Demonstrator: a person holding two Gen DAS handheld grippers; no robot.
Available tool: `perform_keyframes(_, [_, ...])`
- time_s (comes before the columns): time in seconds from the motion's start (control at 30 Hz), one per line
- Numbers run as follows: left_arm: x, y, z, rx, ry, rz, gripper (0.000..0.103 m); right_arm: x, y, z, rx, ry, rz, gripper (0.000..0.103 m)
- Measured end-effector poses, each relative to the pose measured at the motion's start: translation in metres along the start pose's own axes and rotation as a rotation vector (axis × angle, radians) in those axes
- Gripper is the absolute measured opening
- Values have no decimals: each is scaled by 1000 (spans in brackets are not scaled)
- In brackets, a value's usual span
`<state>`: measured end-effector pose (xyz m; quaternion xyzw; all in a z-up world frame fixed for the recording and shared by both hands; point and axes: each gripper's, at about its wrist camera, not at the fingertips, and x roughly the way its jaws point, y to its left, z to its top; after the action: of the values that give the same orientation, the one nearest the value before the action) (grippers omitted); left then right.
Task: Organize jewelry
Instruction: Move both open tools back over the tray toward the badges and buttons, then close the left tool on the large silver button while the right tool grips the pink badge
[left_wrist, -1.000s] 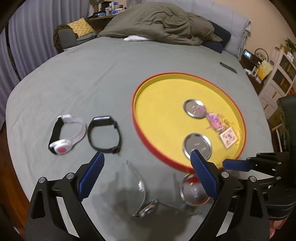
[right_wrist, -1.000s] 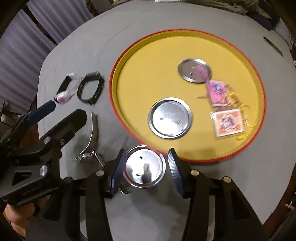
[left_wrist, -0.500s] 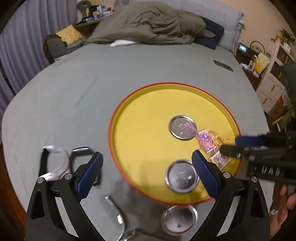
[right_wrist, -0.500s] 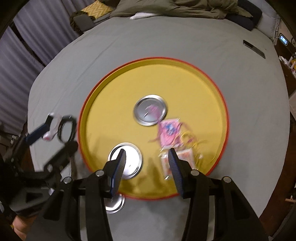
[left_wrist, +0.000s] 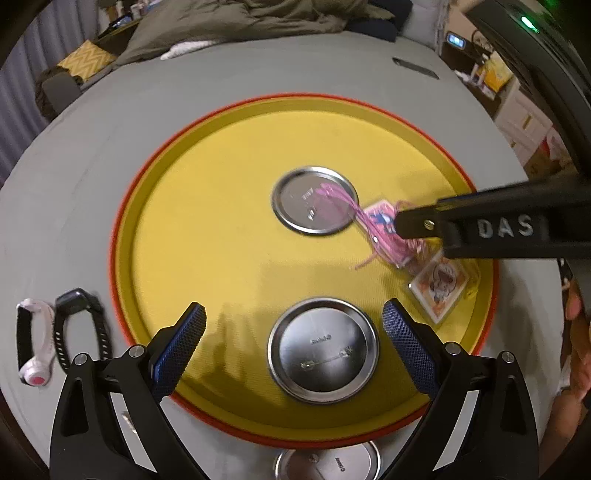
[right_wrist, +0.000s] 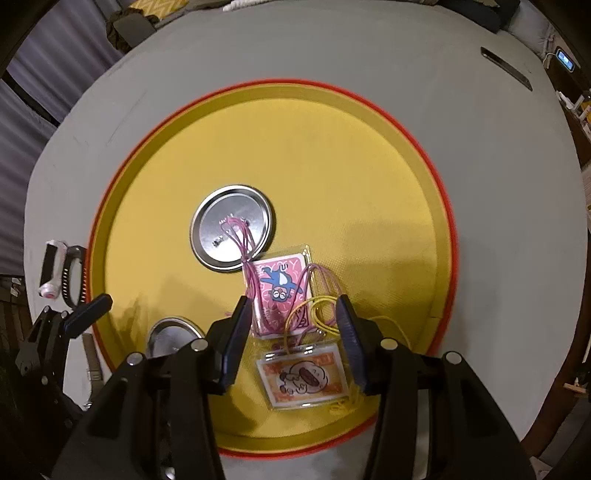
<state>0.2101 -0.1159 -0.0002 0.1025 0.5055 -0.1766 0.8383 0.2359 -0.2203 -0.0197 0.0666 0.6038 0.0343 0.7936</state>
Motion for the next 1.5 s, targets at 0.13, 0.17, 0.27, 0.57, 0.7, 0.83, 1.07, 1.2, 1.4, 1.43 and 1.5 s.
perform_keyframes(0.13, [10,-5,-5,25,29,1,94,12,5,2,-9,30,-24,45])
perform_keyframes(0.17, [11,-6,-5,27,33,-2,94,14,7,2,-14,34,-36,45])
perform_keyframes(0.27, [15,-7,-8,39,47,-8,94,18,12,2,-19,44,-30,54])
perform_keyframes(0.57, [20,-8,-13,58,58,-5,94,28,27,9,-37,39,-68,65])
perform_keyframes(0.7, [20,-7,-15,58,46,-7,95,31,31,8,-63,35,-94,65])
perform_keyframes(0.83, [19,-7,-21,64,33,-9,95,32,32,7,-77,24,-113,65])
perform_keyframes(1.07, [11,-4,-28,58,6,0,83,32,26,4,-78,0,-119,54])
perform_keyframes(1.2, [7,-1,-27,49,2,5,72,31,27,3,-82,1,-120,46])
perform_keyframes(1.4, [4,2,-28,46,-9,9,71,27,24,-2,-74,-13,-112,45])
perform_keyframes(1.43, [5,2,-28,46,-9,9,71,27,23,-2,-72,-14,-109,45])
perform_keyframes(1.5, [5,3,-27,44,-8,10,71,26,21,-2,-65,-17,-103,44])
